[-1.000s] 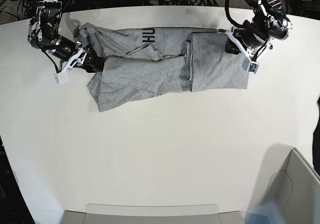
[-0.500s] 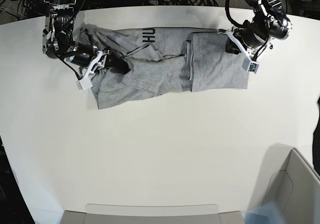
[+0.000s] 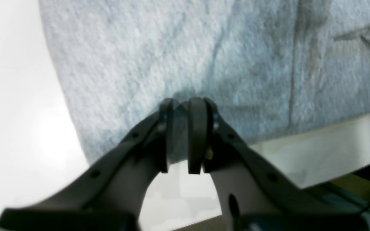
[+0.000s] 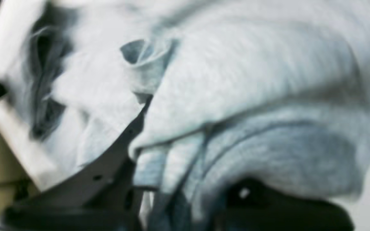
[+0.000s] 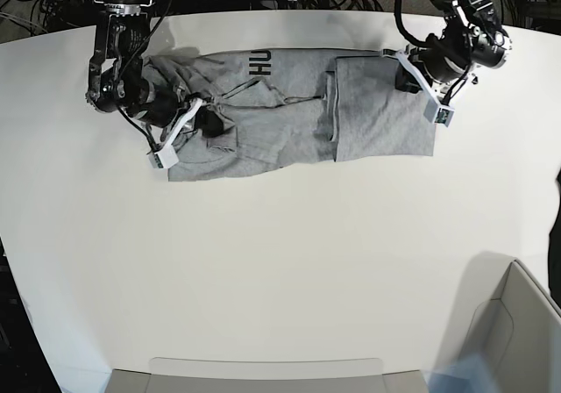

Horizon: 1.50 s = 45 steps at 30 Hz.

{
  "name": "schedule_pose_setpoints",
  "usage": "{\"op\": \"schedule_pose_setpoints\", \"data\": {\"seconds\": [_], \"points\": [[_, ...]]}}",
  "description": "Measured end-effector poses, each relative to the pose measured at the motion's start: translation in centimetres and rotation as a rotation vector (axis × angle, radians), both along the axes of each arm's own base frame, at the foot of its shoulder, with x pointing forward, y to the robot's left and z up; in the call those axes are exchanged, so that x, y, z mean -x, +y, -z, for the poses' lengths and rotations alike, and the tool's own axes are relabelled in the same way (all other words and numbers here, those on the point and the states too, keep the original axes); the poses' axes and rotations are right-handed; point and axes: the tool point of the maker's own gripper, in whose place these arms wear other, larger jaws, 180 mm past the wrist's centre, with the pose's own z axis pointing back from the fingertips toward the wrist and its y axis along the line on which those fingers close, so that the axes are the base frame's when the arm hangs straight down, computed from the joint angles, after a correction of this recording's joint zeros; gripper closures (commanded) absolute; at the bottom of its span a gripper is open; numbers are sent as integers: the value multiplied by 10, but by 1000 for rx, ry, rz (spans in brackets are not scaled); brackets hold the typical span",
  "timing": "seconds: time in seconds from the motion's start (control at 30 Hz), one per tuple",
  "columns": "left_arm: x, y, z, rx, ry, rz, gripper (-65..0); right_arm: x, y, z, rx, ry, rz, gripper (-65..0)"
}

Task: Fold the T-shirt properly
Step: 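Pinch the strip end beside the right gripper with the right gripper, then lift the strip end with the right gripper and fold it over the left-folded part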

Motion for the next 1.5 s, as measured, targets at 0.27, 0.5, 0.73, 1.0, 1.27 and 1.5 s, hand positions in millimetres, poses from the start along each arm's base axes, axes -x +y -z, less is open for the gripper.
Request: {"op": "schedule_pose_setpoints", "data": {"seconds": [0.27, 0.5, 0.73, 1.0, 1.27, 1.5], "points": [[-1, 0, 0, 0, -3, 0, -85, -17, -65, -3, 120, 54, 194, 0], [5, 14, 0, -38, 13, 9, -85, -29, -85, -38, 262, -3, 308, 0], [11, 30, 0, -88, 35, 25, -85, -11, -6, -37, 343, 15, 210, 0], [12, 42, 0, -118, 46, 35, -85, 3, 76, -59, 296, 69, 135, 0], [27, 57, 23, -110, 137, 24, -85, -10, 122, -74, 296, 43, 133, 0], [27, 62, 26, -110, 142, 23, -85, -15, 144, -49, 402, 61, 83, 0]]}}
